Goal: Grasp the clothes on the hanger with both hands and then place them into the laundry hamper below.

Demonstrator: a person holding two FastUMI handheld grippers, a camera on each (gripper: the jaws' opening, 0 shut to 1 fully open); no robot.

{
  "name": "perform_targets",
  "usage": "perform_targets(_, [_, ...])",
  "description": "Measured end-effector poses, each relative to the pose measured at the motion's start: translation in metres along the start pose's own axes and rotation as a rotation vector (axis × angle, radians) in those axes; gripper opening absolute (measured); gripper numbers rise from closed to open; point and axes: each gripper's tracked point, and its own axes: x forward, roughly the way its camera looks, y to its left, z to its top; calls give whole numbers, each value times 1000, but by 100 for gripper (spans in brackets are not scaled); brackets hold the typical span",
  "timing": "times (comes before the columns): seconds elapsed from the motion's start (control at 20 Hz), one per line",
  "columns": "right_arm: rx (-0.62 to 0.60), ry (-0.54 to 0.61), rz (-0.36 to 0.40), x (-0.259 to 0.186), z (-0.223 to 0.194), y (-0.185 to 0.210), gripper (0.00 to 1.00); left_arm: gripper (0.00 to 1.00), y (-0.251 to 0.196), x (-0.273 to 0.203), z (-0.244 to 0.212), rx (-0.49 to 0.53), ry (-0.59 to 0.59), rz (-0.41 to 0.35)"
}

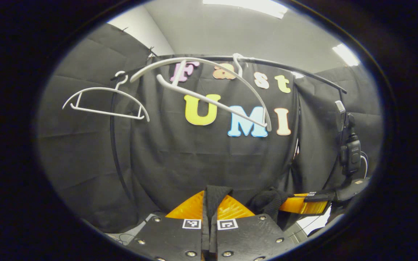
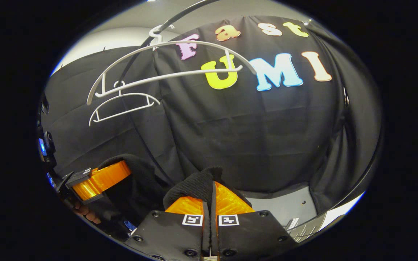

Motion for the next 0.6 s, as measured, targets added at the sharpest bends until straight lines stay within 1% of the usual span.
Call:
perform_targets(0.2, [-2,69,-19,3,-46,-6,2,1,3,11,-51,-28,86,-19])
perform_targets(0.4, [-2,124,-61,10,-86,-17,2,1,5,10,-94,-1,160,-23])
perform_targets(0.6, [-7,186,-106,17,-113,-34,2,1,3,34,-133,17,247,-15])
